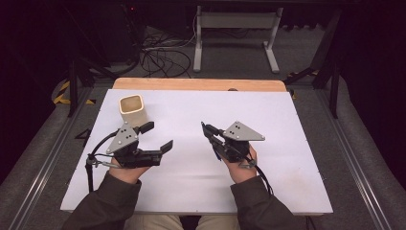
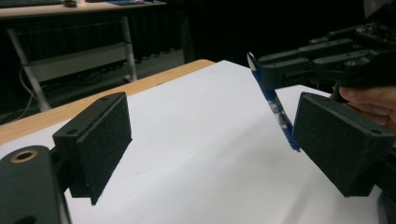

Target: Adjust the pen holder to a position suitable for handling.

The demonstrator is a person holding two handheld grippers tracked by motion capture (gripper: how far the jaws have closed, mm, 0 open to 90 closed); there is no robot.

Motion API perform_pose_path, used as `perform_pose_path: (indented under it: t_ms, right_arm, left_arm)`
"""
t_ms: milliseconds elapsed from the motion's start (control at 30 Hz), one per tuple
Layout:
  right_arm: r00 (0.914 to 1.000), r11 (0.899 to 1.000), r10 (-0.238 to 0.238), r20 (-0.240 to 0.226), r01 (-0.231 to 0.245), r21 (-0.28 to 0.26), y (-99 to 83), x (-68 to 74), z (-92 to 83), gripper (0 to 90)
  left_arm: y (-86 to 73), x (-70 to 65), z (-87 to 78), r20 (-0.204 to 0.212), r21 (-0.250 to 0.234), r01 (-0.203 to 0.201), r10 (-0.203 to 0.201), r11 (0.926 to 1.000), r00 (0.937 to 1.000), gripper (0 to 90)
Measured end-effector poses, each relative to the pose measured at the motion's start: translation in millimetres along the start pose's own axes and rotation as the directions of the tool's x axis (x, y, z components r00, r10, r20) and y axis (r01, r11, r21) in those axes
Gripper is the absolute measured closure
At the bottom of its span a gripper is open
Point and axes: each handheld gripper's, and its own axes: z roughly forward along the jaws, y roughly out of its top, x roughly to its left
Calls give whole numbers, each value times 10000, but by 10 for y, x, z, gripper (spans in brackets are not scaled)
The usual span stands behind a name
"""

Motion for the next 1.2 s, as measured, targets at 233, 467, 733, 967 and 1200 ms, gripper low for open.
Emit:
perform_pose_path:
  t_ms: [233,467,733,967,1200]
  right_arm:
    - [9995,9981,95,-303,-113,-607,38,46,-45,805]
    - [9979,9918,62,-652,-145,-1271,71,112,-84,805]
    - [9969,9827,-123,-773,-22,-1854,93,176,-119,805]
    - [9968,9736,-124,-786,-59,-2284,95,222,-126,805]
    - [9957,9687,-117,-922,-116,-2480,88,274,-111,805]
  left_arm:
    - [-88,-78,127,604,-162,122,-112,9998,9981,152]
    - [-184,-148,243,1226,-275,355,-318,9990,9919,189]
    - [-236,-226,330,1787,-518,499,-399,9974,9831,265]
    - [-276,-250,412,2119,-500,791,-669,9956,9750,336]
    - [-320,-291,513,2369,-498,1066,-920,9931,9672,369]
